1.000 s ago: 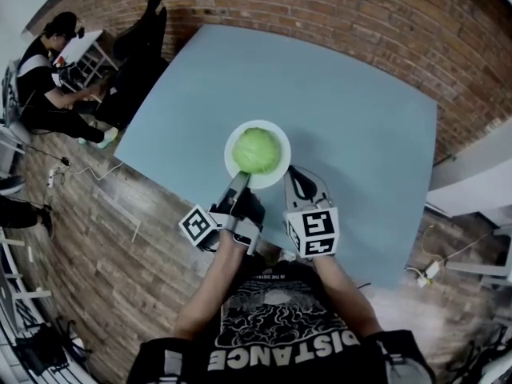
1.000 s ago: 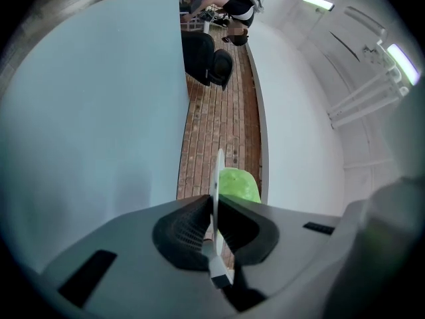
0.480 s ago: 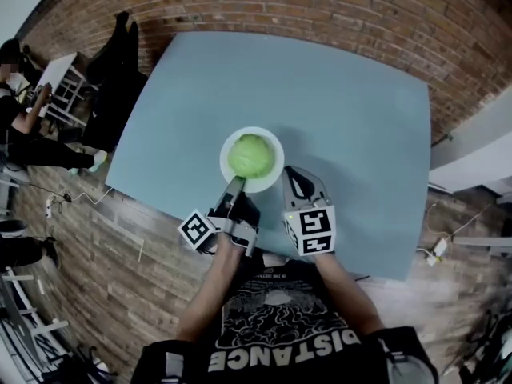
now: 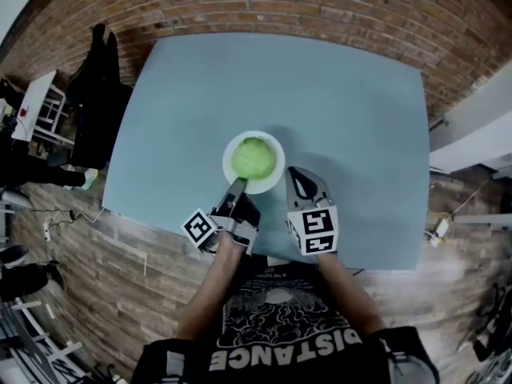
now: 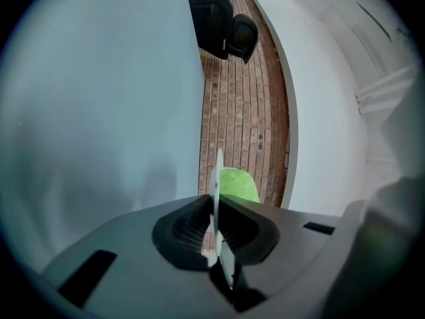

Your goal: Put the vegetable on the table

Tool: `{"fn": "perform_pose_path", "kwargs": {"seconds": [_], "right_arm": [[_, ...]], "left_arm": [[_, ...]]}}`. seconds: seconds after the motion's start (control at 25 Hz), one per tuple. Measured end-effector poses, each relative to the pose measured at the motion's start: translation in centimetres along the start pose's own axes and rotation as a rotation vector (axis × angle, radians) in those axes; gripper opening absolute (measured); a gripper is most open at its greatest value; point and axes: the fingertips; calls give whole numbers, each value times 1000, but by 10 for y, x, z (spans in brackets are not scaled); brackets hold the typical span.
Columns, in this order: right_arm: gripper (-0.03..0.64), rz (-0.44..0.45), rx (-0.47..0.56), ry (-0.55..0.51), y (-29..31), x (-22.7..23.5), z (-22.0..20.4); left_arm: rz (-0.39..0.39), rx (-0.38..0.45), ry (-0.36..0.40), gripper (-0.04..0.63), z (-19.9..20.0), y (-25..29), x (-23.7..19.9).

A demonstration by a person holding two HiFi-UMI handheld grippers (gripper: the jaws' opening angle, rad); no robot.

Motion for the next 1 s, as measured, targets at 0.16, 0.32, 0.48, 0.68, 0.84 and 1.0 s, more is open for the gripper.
{"fn": "perform_pose_path", "kwargs": {"seconds": [0.16, 0.32, 0.48, 0.68, 0.84, 1.0], "right_arm": [[9, -34, -16, 4, 7, 0, -4], [9, -67, -29, 11, 14, 3, -6], [9, -94, -42, 18, 23, 5, -8], [9, -132, -60, 29, 33, 7, -11], [9, -161, -71, 41, 40, 11, -15], [9, -186, -78, 48, 45, 10, -15]], "left_arm": [[33, -51, 0, 21, 6, 7, -12], [72, -109, 30, 21, 9, 18, -23], [116, -171, 64, 23, 10, 28, -35], [178, -236, 99, 25, 17, 36, -52], [220, -281, 122, 26, 20, 43, -63], [239, -327, 138, 26, 22, 45, -70]]}}
Point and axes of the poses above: the fingertips, and each gripper's own axes: y forward along the fingers, x to its right, z out of its top, and after that the axes turned 2 degrees about -y, right-handed
